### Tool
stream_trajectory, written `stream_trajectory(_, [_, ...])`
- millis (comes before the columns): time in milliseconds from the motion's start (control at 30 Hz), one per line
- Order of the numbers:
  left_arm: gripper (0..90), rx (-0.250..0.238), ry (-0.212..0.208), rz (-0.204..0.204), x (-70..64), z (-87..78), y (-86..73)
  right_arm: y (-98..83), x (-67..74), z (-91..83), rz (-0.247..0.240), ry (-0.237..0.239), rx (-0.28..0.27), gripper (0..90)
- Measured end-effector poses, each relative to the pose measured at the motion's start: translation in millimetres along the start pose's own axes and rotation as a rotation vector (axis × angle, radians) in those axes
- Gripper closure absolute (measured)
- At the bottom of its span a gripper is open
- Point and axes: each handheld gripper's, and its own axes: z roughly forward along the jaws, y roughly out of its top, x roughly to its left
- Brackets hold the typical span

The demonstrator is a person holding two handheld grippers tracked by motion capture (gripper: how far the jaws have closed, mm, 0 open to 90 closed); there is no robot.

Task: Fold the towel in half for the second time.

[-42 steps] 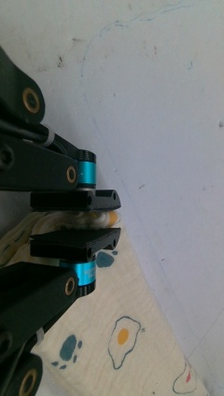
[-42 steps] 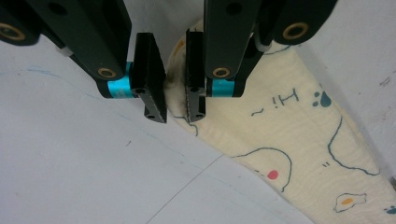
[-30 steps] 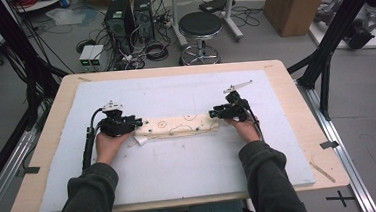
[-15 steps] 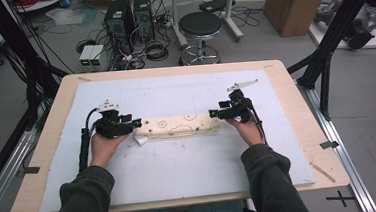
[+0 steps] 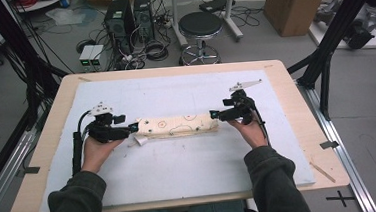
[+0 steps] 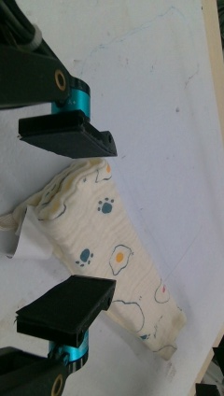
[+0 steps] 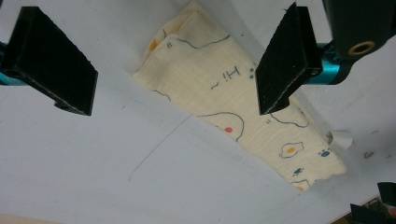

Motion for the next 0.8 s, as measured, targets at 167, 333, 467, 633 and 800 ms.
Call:
stream_trajectory(167, [30.2, -0.002, -0.003, 0.003, -0.8, -2.2, 0.0, 0.6, 2.2, -3.3, -0.009, -0.003, -0.004, 12.2])
stream_trajectory(333, [30.2, 0.001, -0.002, 0.014, -3.5, -4.9, -0.2, 0.8, 4.6, -4.9, -0.012, -0.005, 0.000, 12.2])
stream_trajectory(467, [30.2, 0.000, -0.008, 0.020, -6.1, -7.1, 0.3, 1.2, 6.4, -7.6, -0.023, -0.009, -0.003, 12.2])
stream_trajectory(633, [30.2, -0.004, -0.010, 0.029, -8.1, -9.9, 0.7, 1.7, 9.8, -11.6, -0.024, -0.013, 0.000, 12.2])
stream_trajectory(800, [29.9, -0.006, -0.010, 0.032, -10.0, -13.4, 0.6, 1.8, 11.1, -14.5, -0.030, -0.006, -0.007, 12.1])
